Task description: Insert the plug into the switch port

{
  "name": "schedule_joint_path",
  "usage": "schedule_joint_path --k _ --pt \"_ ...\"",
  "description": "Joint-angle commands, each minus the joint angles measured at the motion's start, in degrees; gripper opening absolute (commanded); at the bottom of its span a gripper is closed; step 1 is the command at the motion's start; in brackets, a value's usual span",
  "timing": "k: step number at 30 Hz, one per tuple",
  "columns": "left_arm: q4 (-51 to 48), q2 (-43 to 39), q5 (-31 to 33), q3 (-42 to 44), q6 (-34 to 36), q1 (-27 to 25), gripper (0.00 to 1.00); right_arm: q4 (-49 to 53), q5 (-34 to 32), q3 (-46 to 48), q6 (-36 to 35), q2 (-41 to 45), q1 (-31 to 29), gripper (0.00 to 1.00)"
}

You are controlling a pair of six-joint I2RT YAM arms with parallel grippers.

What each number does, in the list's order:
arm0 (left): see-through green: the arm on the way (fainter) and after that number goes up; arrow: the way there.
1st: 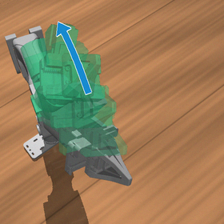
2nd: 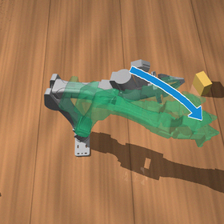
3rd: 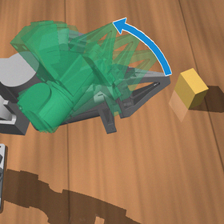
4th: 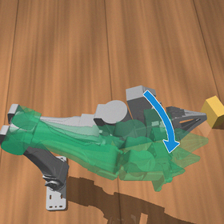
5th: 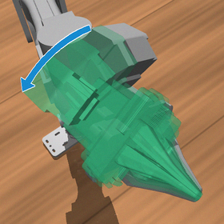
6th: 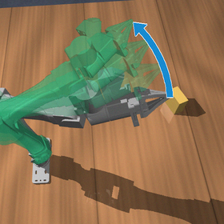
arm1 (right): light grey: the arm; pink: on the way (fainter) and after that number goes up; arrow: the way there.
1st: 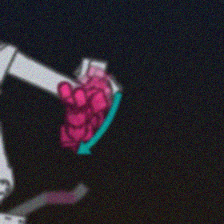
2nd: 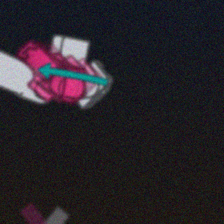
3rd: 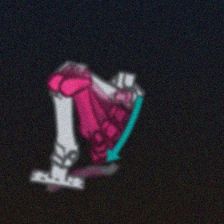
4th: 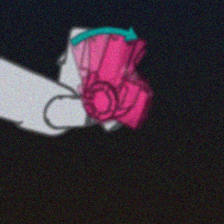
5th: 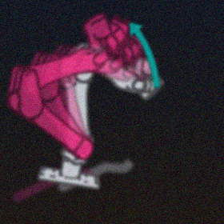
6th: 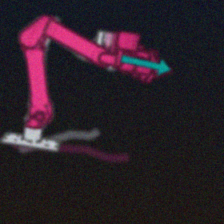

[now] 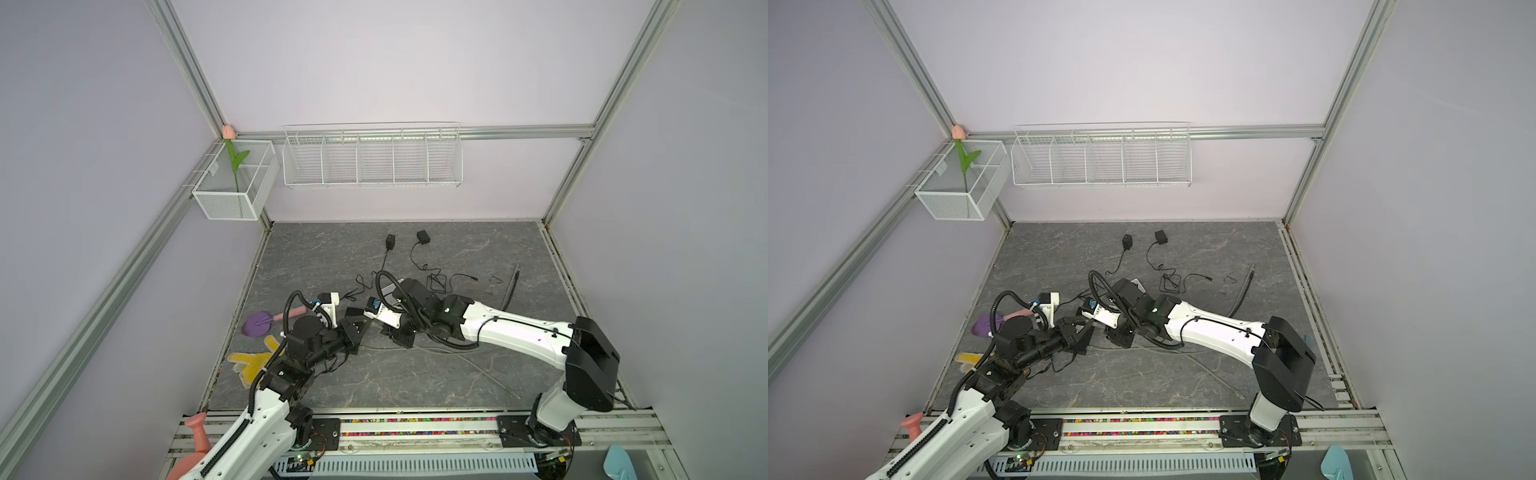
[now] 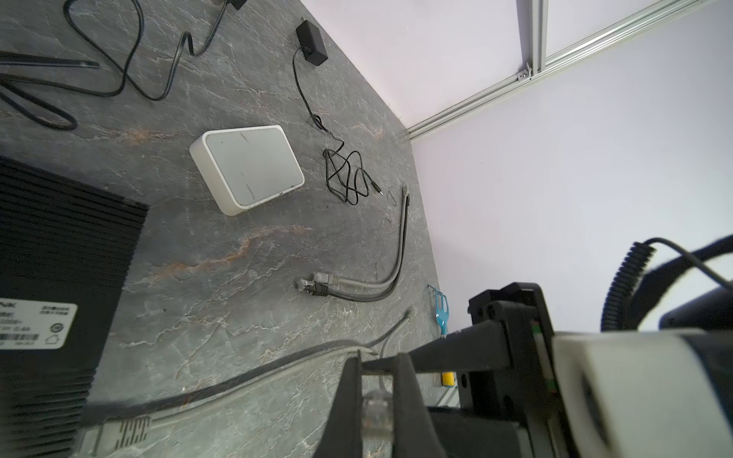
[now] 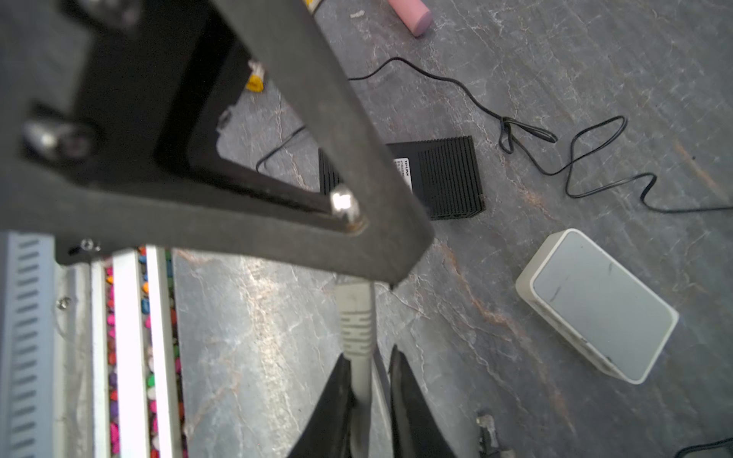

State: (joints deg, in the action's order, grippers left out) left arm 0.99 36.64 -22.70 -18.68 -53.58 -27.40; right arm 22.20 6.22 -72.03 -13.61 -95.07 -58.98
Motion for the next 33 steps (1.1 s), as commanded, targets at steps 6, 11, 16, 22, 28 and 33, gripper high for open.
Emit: schedule_joint_path --k 6,11,16,22,28,33 --pt "-7.69 -5.55 0.11 -3.72 7.0 -0.11 0.63 8.7 11.41 -2.63 -5.74 2.29 4.22 0.06" --pt "-6.22 -9.88 -1.03 -3.93 7.84 -0.04 0.68 25.25 39.46 -10.95 -13.35 -2.32 12.62 0.06" --pt "0.54 -7.11 -5.53 -2.09 5.61 -0.01 0.64 36.58 46.01 -17.28 -20.13 -5.7 13.59 0.06" --pt "3.86 -6.43 -6.72 -3.17 4.67 0.0 0.6 40.33 49.3 -20.64 -22.1 -8.06 13.57 0.06" --pt "5.74 -5.18 -8.1 -3.66 3.58 -0.05 0.54 42.54 50.21 -23.02 -22.82 -10.72 13.46 0.07" --pt "6.04 -5.6 -8.76 -2.88 2.95 -0.03 0.49 42.99 50.39 -23.85 -22.95 -11.41 13.46 0.06"
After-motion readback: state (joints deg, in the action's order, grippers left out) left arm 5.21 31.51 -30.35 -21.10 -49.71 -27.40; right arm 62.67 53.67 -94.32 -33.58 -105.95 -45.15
